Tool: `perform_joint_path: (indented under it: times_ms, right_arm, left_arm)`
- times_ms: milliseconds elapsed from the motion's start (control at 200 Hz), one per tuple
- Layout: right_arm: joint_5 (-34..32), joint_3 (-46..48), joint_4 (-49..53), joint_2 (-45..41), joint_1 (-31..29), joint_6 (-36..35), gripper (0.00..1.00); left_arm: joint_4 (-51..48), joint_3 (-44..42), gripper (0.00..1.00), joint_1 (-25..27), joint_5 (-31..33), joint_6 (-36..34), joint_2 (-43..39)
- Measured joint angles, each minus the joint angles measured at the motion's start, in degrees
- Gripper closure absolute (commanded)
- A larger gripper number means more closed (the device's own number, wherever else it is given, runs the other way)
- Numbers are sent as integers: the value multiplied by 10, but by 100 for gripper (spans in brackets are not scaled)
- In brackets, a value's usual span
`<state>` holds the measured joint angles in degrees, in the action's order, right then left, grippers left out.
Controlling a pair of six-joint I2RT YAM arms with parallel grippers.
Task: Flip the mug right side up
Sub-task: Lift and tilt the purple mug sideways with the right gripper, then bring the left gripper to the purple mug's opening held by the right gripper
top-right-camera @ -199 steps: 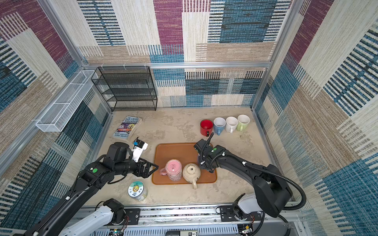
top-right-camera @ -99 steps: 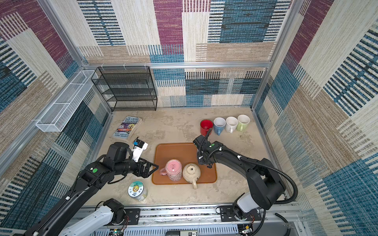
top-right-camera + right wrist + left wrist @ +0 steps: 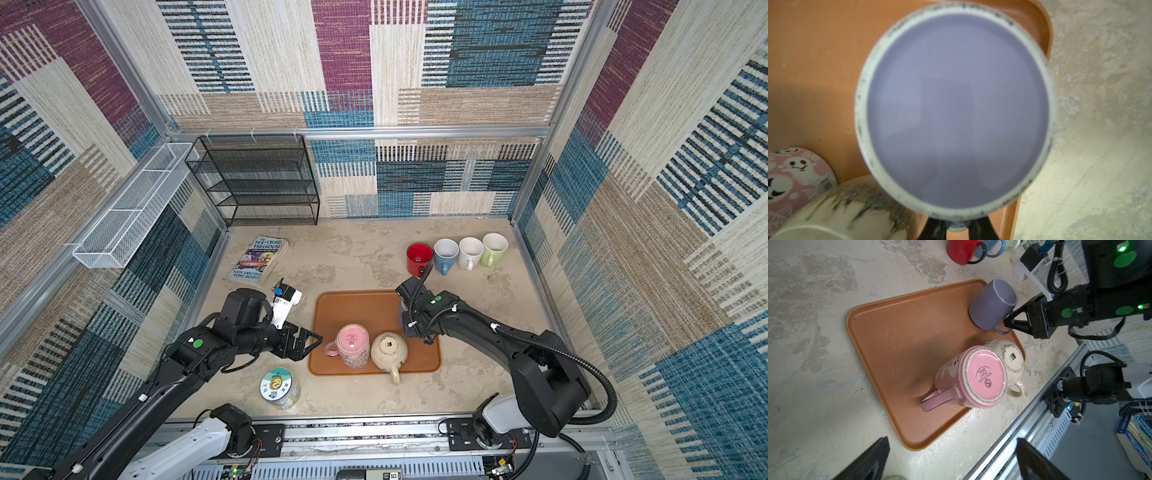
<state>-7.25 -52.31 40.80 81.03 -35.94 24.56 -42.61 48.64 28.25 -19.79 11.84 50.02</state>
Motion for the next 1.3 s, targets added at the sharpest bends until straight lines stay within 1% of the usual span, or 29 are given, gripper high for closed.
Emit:
perform_joint_path:
  times_ms: [165,501,651,751,932,1037,1152,1302]
  right_arm:
    - [10,0,0,-19,0,-5,100]
    - [28,-17,-1,-28,0,-15,100]
    - [56,-43,-7,-54,2,-18,100]
    - [61,-61,-15,-71,3,-21,100]
    - [79,-67,-30,-108,6,-28,100]
    - [104,-64,-56,-138,9,-32,100]
    - [146,-52,-111,-172,17,-36,100]
    - [226,-21,-200,-205,45,-31,100]
  left_arm:
    - [0,5,1,0,2,1,13]
    - [19,5,2,0,1,15,10]
    - [62,-1,2,0,-6,37,10]
    - [98,-7,2,0,-18,60,10]
    - [171,-9,2,0,-46,96,20]
    - [223,-12,3,0,-63,122,32]
    - [278,-15,4,0,-76,149,36]
    - [348,-23,4,0,-90,181,37]
